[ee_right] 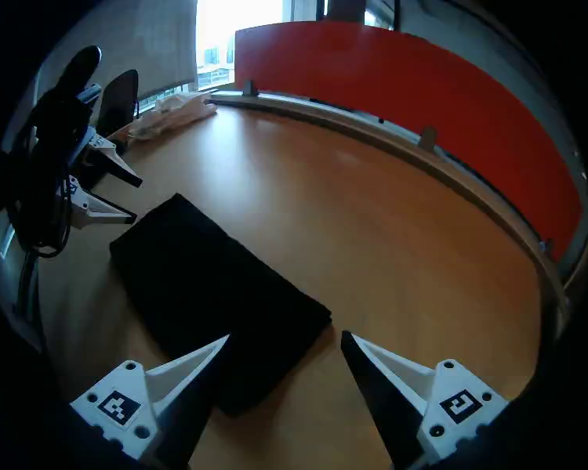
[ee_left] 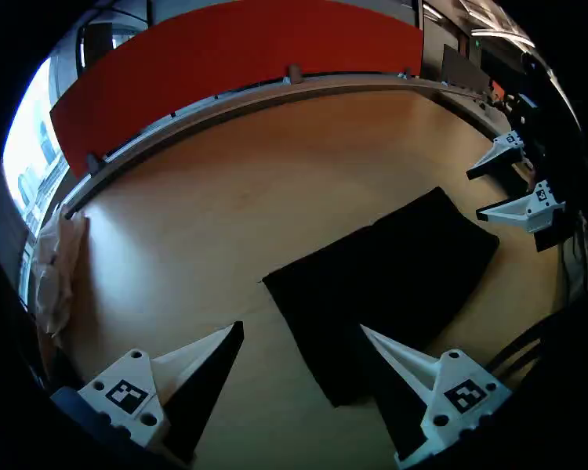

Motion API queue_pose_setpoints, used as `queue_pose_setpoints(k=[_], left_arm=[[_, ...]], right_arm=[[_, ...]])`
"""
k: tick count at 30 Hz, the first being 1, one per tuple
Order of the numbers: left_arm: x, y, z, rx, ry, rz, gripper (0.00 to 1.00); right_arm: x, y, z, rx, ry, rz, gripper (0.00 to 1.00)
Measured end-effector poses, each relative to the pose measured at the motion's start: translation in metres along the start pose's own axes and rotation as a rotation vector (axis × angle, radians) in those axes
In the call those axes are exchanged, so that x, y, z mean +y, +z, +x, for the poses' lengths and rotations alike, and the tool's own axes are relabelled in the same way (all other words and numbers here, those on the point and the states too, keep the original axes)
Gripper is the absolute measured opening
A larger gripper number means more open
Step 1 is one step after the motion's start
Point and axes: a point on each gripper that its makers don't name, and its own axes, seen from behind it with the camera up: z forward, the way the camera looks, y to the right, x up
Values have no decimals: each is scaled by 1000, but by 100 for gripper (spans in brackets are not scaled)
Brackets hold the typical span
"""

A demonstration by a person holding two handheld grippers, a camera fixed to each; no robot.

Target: Fold towel

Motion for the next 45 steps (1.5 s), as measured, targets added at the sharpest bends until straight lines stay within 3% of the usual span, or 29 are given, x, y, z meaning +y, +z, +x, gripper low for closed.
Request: queue_pose_setpoints(k=[24, 45], left_arm=[[12, -30, -30, 26, -71, 23, 99], [11, -52, -47, 75, -130, 61, 99]], right_arm=[[-19, -32, -18, 11, -8, 0, 100], [-32, -32, -20, 13, -68, 51, 100]])
